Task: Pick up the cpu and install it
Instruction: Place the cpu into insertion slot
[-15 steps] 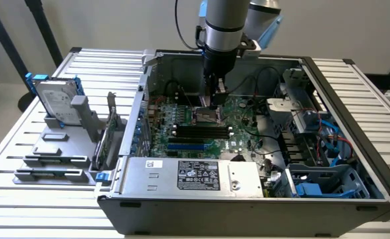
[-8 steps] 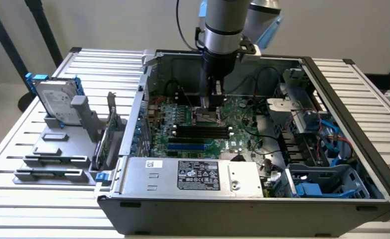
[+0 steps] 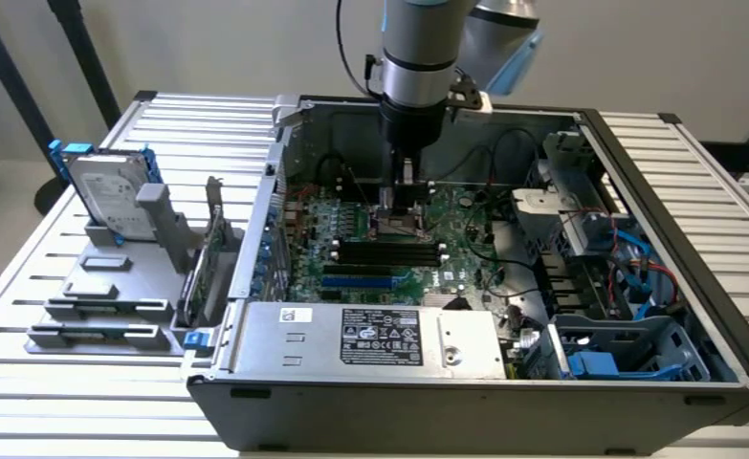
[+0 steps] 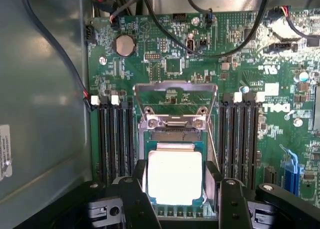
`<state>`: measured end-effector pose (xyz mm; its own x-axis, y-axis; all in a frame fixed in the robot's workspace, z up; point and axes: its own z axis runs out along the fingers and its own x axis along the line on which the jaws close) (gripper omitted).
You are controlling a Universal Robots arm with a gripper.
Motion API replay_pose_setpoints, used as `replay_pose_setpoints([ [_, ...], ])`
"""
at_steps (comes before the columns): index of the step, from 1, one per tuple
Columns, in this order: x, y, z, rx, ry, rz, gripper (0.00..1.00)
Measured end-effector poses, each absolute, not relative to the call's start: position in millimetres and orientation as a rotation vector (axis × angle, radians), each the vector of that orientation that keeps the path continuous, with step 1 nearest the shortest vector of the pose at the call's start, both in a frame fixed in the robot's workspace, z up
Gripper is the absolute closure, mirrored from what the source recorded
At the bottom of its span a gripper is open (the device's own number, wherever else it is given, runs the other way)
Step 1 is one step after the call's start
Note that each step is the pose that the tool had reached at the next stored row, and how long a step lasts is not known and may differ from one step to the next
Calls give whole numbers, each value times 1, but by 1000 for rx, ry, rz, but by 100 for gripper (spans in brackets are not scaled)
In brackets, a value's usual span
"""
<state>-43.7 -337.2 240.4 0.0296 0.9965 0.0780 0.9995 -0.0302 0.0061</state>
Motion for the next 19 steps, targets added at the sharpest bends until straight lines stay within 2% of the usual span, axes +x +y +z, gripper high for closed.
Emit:
replay_pose_setpoints([
  [8, -48, -337, 232, -2237, -2175, -144, 45],
  [19, -50, -337, 219, -2242, -2180, -140, 45],
])
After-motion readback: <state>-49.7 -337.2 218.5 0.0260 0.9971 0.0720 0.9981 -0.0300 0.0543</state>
